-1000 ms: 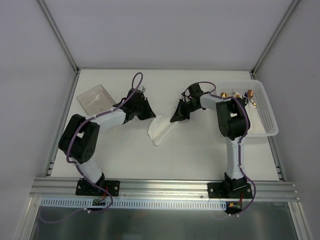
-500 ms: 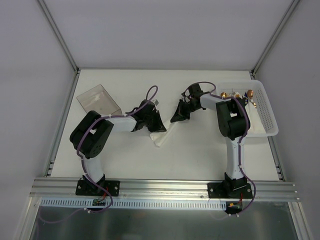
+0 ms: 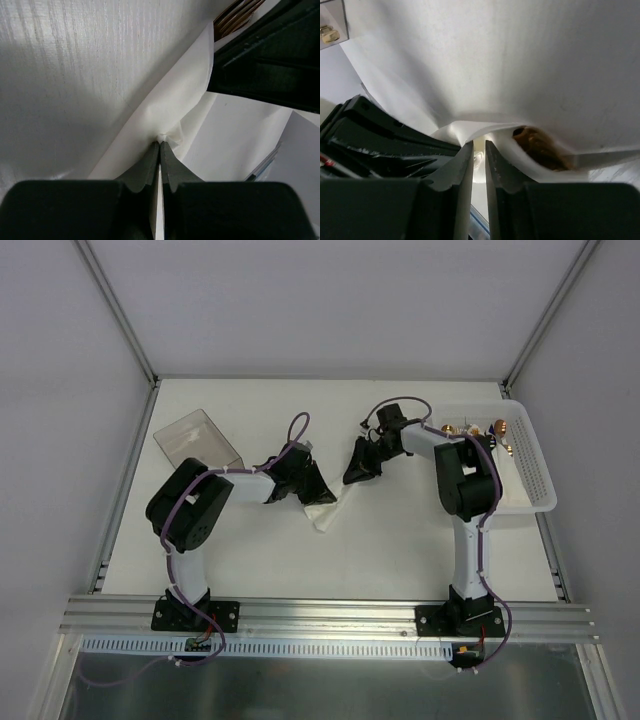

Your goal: Place the utensils on the paper napkin and roll it up

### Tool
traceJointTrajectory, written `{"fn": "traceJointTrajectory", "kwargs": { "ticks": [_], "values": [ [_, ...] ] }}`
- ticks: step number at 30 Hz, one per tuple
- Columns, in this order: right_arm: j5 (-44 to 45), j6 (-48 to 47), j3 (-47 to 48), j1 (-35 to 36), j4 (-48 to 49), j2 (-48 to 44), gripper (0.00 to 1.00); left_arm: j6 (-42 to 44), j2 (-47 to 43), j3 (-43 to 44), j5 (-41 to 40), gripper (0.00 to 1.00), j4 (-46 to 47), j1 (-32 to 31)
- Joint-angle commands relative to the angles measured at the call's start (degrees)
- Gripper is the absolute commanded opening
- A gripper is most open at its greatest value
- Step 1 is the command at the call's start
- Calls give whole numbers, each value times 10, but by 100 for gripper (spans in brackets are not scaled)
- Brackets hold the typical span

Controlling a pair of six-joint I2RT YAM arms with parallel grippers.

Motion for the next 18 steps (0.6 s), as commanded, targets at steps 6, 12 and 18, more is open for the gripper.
{"fn": "traceJointTrajectory", "kwargs": {
  "ticks": [6,12,18],
  "values": [
    [-68,-86,42,-9,-56,-90,27,0,67,-19,-38,0,-75,20],
    [-64,-134,38,-16,-91,-94,23,6,69,-15,-31,0,-76,23],
    [-29,-161,23,-17,-100,-74,19,11,62,-11,-32,0,-76,24]
  ]
}}
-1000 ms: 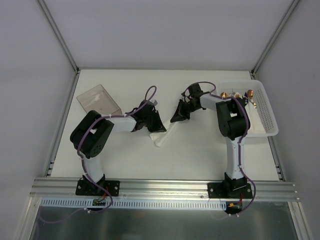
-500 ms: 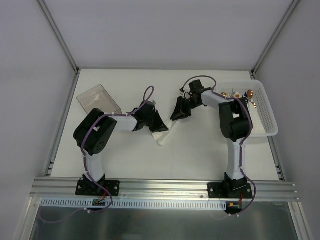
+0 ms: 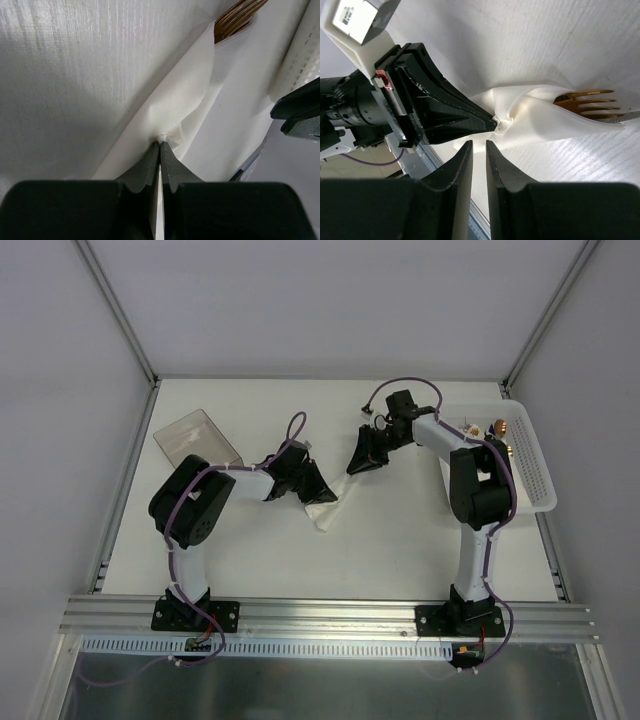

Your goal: Place the utensils on the paper napkin and roll it up

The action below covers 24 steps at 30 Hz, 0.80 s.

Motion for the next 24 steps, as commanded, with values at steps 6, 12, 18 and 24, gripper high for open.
{"fn": "traceJointTrajectory", "kwargs": {
  "ticks": [6,12,18,24],
  "values": [
    [17,-22,5,-3,-11,28,18,40,40,-15,-73,0,-95,5],
    [29,-4,-9,-3,9,51,18,42,37,-14,-74,0,-94,5],
    [61,-5,-26,-3,8,70,17,53,11,-16,-80,0,-93,4],
    [85,-6,-39,-2,7,70,13,74,-62,-17,-95,0,-93,2]
  ]
}}
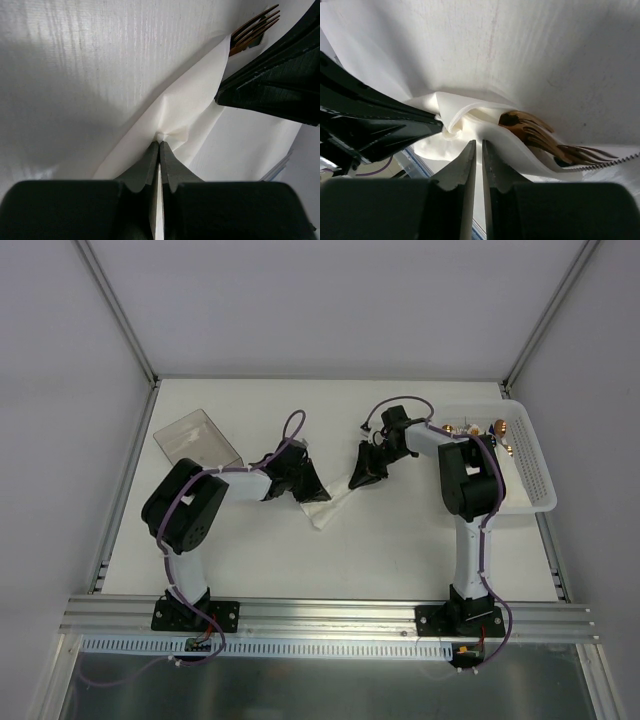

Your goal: Place the utensils on the paper napkin and roll it up

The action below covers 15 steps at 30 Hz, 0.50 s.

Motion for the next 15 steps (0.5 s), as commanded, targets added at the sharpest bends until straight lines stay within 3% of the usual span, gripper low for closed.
{"fn": "traceJointTrajectory", "kwargs": {
  "ticks": [1,9,15],
  "values": [
    [55,-8,-13,-3,-13,7,12,44,-43,-14,-56,0,-66,4],
    [76,3,-7,-2,-25,8,1,49,-88,-8,-20,0,-64,-6],
    [92,4,-7,7,-38,5,0,32,-88,-4,22,0,-37,-20]
  ]
}}
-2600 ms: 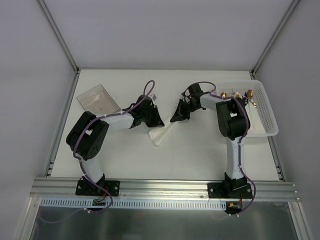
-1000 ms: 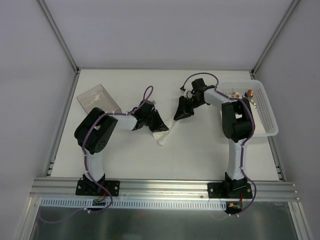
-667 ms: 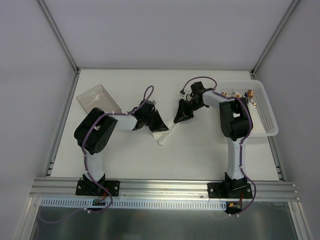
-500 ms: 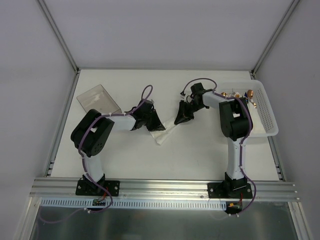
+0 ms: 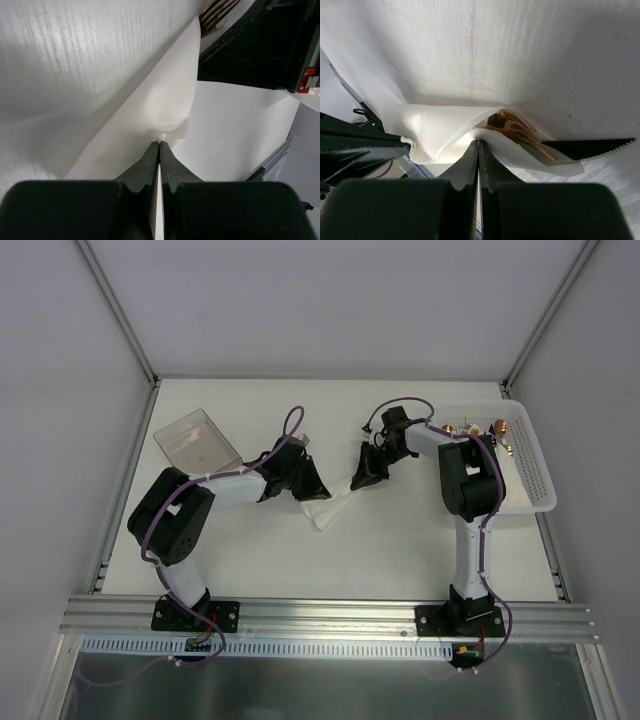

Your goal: Place the utensils on the paper napkin and roll it up

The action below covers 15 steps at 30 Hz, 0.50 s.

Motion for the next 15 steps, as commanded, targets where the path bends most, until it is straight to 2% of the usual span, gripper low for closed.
{"fn": "traceJointTrajectory", "kwargs": {
  "ticks": [1,15],
  "values": [
    [72,-10,-3,6,-29,4,0,-2,-17,6,39,0,7,-12],
    [97,11,-11,10,-33,-2,0,-108,50,5,101,0,121,-70]
  ]
}}
